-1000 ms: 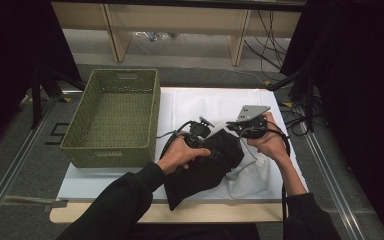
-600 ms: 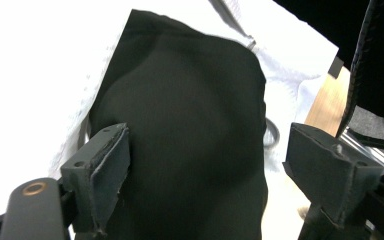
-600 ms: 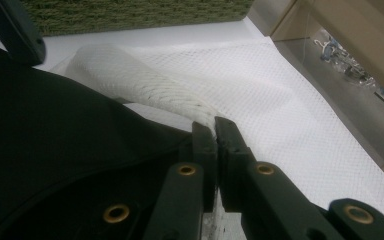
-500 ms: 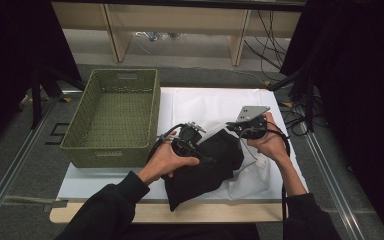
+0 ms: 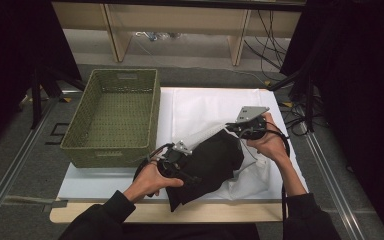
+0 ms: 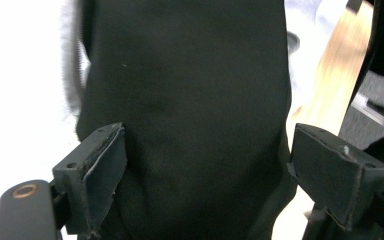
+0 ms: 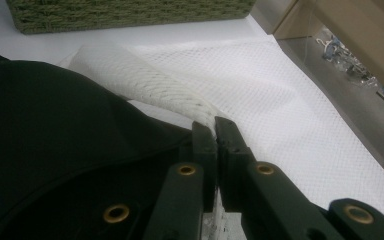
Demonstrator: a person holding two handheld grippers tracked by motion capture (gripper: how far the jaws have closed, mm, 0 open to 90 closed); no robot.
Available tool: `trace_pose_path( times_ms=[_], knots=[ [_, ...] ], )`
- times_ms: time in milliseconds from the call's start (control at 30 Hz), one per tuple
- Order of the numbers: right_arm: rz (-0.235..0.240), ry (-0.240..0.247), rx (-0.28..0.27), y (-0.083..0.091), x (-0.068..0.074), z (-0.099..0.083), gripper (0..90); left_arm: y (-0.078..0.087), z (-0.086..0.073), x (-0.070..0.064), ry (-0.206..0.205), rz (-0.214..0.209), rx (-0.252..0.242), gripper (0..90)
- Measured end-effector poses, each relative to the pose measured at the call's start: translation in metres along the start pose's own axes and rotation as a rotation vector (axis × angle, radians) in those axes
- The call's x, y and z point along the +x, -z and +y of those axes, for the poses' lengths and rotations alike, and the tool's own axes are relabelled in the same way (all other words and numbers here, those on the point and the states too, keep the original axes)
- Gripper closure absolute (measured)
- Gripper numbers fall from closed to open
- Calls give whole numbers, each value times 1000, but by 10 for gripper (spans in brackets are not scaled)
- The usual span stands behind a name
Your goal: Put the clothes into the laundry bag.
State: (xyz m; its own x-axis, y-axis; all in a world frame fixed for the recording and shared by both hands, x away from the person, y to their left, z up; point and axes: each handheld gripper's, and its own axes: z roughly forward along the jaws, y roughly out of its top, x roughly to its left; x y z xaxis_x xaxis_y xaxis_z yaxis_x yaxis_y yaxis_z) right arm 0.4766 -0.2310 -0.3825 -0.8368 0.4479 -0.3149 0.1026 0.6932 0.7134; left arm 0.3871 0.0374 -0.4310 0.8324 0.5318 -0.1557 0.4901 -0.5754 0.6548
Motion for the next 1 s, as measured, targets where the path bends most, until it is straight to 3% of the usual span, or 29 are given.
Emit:
trace_pose_path(
  times_ms=[67,133,200,233,300,367,400,467,500,533,567,633,667,700,767,833,900,1000],
  knots=[
    [0,-20,10,0,2,0,888,-5,-2,0,-35,26,37,139],
    [0,-11,7,-1,2,0,888,-13,-2,-3,-61,44,65,76],
    [2,-15,11,-1,2,0,888,-25,0,-7,-37,92,51,14],
    [2,-13,8,-1,2,0,888,-27,2,-6,-62,109,75,61],
    [2,-17,6,-1,2,1,888,-28,4,-5,-47,93,90,198],
    [0,-12,5,-1,1,0,888,-26,6,-6,-50,104,67,404],
    [0,-14,5,-1,0,0,888,-25,7,-8,-9,104,31,465],
    [1,-16,5,-1,0,0,888,-18,10,-4,-5,40,17,588],
    [0,-9,4,-1,0,0,888,-17,11,-3,42,1,-16,637],
    [1,-10,3,-1,0,0,888,-17,13,-3,69,-10,-45,668],
    [2,-11,3,-1,0,0,888,-16,15,-3,51,-13,-31,680],
    [3,-18,2,1,0,1,888,-16,19,-5,118,-21,-89,743],
    [3,-12,-5,1,0,1,889,-15,23,-5,132,-27,-94,752],
    [2,-12,-5,2,0,1,889,-12,27,-2,85,-22,-64,754],
    [2,-18,-2,2,0,2,889,-13,35,-3,103,2,-99,759],
    [5,-20,-4,3,0,2,889,-13,44,-1,95,7,-97,764],
    [3,1,-11,3,0,3,889,-14,52,3,110,15,-128,765],
    [-1,-15,-13,5,-1,3,889,-18,61,8,142,32,-134,766]
  ],
)
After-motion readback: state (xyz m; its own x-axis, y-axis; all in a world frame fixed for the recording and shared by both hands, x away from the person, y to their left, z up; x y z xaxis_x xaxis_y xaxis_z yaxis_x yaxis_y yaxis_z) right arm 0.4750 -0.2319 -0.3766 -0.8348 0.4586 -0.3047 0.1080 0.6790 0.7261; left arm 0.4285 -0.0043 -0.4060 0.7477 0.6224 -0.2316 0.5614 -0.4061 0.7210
